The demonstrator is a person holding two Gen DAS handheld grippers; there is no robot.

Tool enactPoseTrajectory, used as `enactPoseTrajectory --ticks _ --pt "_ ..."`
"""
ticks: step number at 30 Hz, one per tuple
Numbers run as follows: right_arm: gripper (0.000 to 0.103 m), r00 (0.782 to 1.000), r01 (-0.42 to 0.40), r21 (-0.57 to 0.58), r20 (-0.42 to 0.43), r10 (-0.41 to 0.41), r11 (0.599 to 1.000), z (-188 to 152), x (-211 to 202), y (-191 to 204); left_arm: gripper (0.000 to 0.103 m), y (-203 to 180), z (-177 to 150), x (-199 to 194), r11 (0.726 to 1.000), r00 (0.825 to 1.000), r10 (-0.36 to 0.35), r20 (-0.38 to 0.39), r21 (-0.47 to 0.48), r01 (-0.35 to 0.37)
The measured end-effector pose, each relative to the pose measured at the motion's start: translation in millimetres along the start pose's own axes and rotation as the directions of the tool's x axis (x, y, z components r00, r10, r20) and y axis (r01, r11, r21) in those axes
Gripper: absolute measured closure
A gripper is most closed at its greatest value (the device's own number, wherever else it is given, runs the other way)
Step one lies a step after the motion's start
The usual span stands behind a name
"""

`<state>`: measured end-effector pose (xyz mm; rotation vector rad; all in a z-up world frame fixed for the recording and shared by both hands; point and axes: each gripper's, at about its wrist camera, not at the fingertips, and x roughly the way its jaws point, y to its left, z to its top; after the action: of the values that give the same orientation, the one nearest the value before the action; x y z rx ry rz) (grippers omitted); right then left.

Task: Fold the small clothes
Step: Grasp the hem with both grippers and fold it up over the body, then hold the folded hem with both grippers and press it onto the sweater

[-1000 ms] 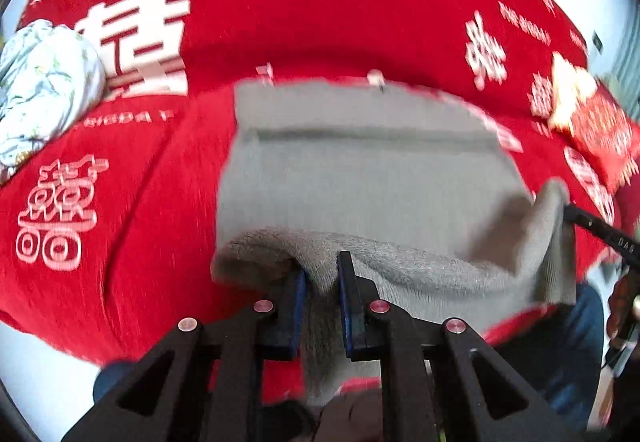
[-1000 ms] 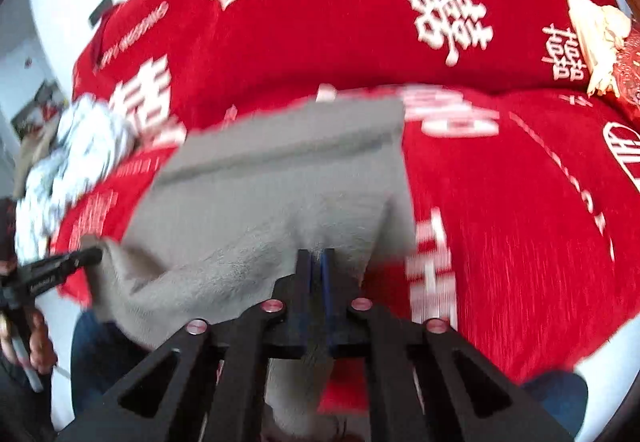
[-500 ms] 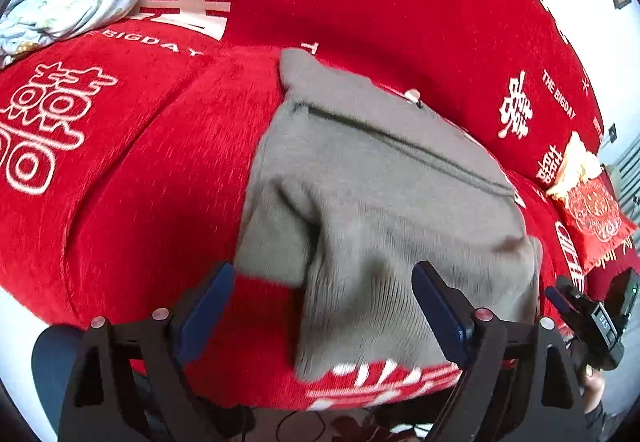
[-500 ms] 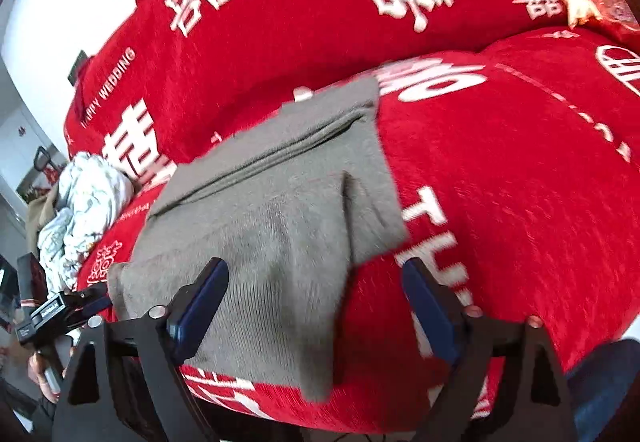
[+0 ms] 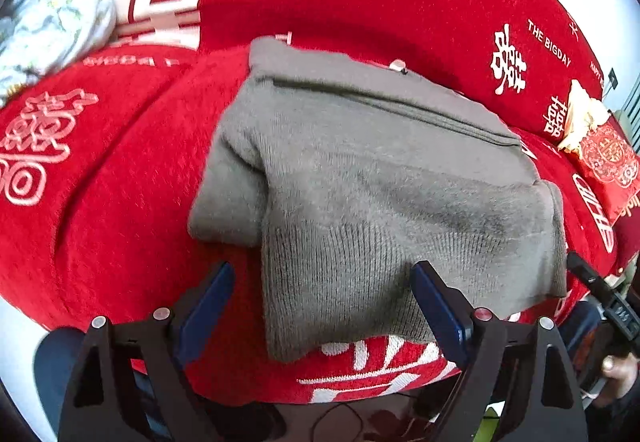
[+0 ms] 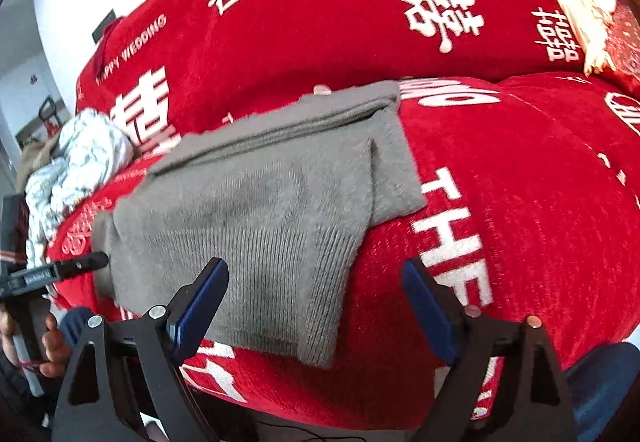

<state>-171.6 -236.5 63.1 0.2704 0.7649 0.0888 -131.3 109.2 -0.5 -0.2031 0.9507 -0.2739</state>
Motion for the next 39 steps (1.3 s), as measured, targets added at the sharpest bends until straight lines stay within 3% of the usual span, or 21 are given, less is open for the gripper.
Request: enactPoseTrajectory --ticks 1,3,4,5,6,7,8,12,16,21,24,29,39 --pt "0.036 1.000 -0.005 -0.002 -0.016 0.005 1.000 -1 4 1 0.012 1 -1 3 1.000 1.000 0.005 -0.011 -0.008 -0.006" --pt "0.070 0.997 0.007 0.022 -0.074 -0.006 1.000 -2 17 -1 0.029 4 -4 8 0.999 0.999 0.032 -0.015 -0.021 -0.033" --pt "0.076 0.998 0.020 0.026 -0.065 -0.018 0.999 -2 16 -1 0.036 3 -5 7 0.998 0.999 0.054 0.003 -0.008 -0.054" --pt "0.081 0.997 0.013 0.027 -0.072 -0.011 1.000 0 17 0 0.064 1 -6 5 0.998 0.998 0.064 0.012 0.012 -0.064" --pt "0.091 0.996 -0.003 0.025 -0.088 0.005 1.000 1 17 1 0.090 0 -6 3 0.999 0.999 0.047 0.008 0.022 -0.047" --pt "0.094 0.995 -0.004 0.019 -0.095 0.006 1.000 0 17 2 0.093 0 -5 3 1.000 1.000 0.013 -0.006 0.015 -0.012" --pt "0.094 0.995 0.002 0.009 -0.098 -0.001 1.000 0 16 4 0.093 1 -4 2 1.000 0.999 -0.020 -0.025 -0.006 0.020" --pt "0.095 0.995 -0.037 0.040 -0.089 0.040 0.999 1 3 4 0.093 2 -4 -8 0.999 0.999 -0.034 -0.006 -0.021 0.034" --pt "0.095 0.993 -0.111 0.075 -0.042 0.114 0.991 11 -17 3 0.093 6 1 -32 0.994 0.994 -0.092 0.061 -0.047 0.095" --pt "0.096 0.967 -0.255 0.130 0.062 0.249 0.958 36 -41 5 0.093 1 21 -61 0.988 0.979 -0.128 0.155 -0.061 0.139" --pt "0.096 0.954 -0.292 0.123 0.109 0.280 0.948 51 -52 10 0.093 -3 34 -74 0.988 0.970 -0.127 0.206 -0.055 0.141" --pt "0.096 0.958 -0.265 0.094 0.140 0.250 0.960 82 -53 19 0.093 -5 63 -80 0.988 0.960 -0.125 0.249 -0.059 0.144" --pt "0.096 0.977 -0.194 0.142 0.114 0.178 0.971 132 -12 10 0.093 2 110 -42 0.986 0.974 -0.081 0.212 -0.128 0.110"
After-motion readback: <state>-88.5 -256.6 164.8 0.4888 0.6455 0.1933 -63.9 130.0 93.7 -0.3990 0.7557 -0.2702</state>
